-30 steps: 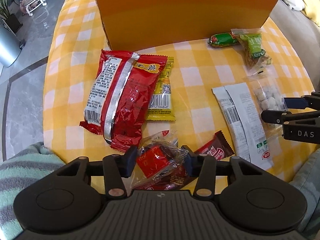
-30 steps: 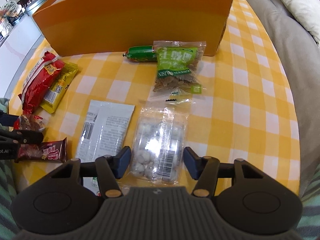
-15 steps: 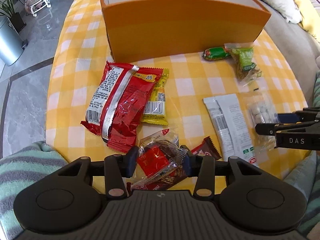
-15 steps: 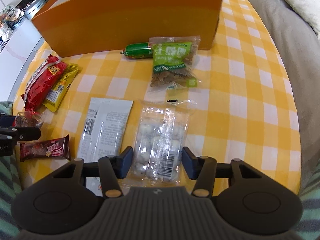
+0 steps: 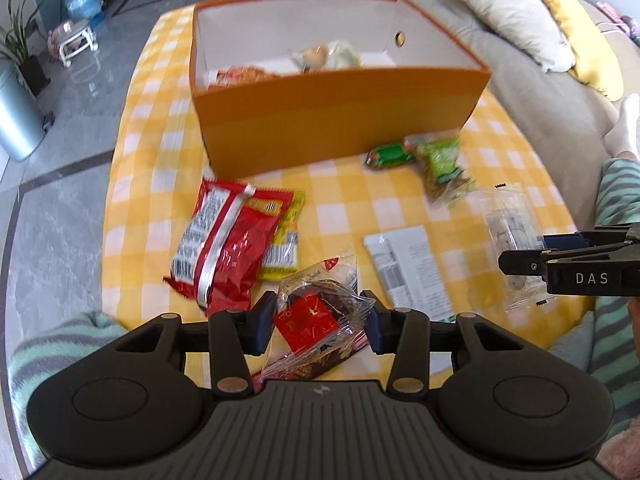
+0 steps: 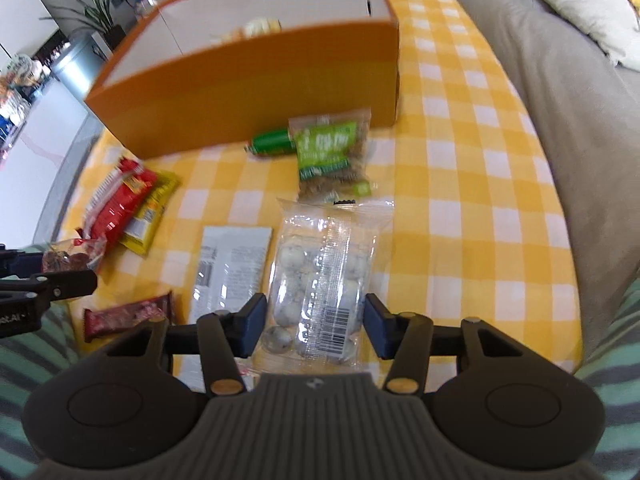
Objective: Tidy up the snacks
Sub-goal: 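Carry both packs into the box and open both grippers to drop them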
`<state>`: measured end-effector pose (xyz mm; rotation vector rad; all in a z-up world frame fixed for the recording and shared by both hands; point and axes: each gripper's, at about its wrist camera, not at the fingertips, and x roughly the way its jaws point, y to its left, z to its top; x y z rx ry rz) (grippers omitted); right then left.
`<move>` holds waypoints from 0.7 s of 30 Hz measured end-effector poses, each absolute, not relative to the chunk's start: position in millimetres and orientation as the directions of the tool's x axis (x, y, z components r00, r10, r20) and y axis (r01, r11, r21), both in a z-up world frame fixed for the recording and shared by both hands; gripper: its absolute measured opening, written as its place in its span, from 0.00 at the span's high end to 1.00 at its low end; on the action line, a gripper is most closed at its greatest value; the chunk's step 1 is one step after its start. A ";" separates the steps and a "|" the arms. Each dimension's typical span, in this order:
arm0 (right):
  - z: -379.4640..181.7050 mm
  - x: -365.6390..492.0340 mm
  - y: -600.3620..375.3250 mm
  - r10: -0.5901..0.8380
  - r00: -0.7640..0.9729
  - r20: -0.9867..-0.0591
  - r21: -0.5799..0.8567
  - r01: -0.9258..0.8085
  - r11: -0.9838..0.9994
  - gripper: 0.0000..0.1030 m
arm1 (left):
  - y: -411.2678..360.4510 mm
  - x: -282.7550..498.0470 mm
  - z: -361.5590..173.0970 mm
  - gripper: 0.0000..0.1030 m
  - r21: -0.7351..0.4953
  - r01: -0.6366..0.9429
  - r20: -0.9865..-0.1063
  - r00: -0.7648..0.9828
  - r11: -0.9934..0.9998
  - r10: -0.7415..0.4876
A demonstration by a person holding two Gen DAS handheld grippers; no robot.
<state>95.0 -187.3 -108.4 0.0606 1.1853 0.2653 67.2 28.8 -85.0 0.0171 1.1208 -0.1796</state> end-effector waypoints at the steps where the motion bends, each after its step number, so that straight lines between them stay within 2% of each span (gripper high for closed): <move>1: -102.4 94.6 -187.8 0.242 0.361 -0.901 0.190 -0.174 0.966 0.51 | 27.6 67.5 -80.5 0.51 -0.080 0.157 -0.892 0.430 0.984 -0.141; 11: -35.2 94.0 -197.4 0.281 0.516 -0.809 0.199 -0.209 0.957 0.51 | 28.5 84.0 -20.1 0.51 -0.122 0.191 -0.807 0.552 0.974 -0.209; 21: 19.8 137.1 -193.1 0.350 0.599 -0.720 0.227 -0.272 0.935 0.51 | 22.7 134.8 25.7 0.51 -0.125 0.215 -0.731 0.640 0.969 -0.236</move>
